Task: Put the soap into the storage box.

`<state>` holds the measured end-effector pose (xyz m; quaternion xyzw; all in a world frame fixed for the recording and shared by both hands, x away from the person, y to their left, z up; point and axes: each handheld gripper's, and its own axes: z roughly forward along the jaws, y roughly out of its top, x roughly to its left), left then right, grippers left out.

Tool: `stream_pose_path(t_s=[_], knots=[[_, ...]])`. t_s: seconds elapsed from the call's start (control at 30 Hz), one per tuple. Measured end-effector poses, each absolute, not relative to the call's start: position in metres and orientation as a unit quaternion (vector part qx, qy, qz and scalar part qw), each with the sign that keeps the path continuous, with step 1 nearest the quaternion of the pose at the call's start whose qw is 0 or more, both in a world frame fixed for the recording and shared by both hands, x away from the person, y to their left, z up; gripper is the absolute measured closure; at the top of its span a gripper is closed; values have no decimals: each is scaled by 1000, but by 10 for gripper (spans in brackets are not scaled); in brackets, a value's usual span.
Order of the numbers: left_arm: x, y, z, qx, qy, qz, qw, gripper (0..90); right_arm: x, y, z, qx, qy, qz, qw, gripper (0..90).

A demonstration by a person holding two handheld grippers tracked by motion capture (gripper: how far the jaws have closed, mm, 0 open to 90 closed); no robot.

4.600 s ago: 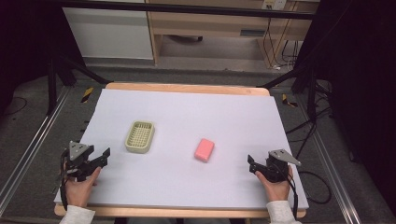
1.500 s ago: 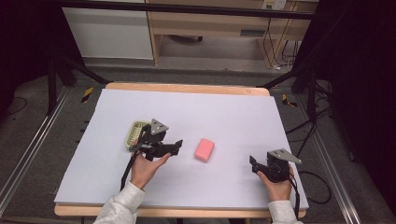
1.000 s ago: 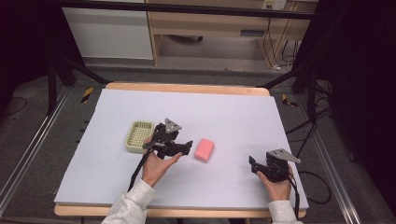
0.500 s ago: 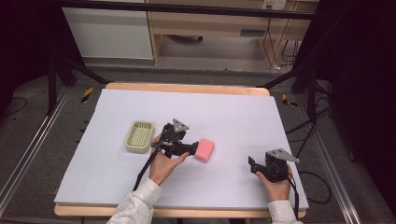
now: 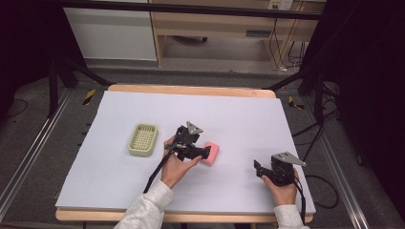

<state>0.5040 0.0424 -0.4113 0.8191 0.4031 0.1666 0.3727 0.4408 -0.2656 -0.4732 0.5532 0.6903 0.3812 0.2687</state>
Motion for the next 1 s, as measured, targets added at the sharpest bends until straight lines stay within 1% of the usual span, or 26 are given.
stream_pose_path(t_s=[0.17, 0.4, 0.77, 1.0], knots=[[505, 36, -416, 823, 402, 164, 365, 253, 441, -266, -473, 553, 690, 382, 268, 286], [508, 27, -422, 829, 403, 160, 355, 234, 440, -266, -473, 552, 691, 385, 264, 321], [514, 13, -435, 839, 402, 151, 335, 231, 440, -266, -473, 549, 694, 386, 262, 367], [518, 9, -442, 842, 406, 141, 326, 232, 440, -266, -473, 549, 696, 385, 259, 380]])
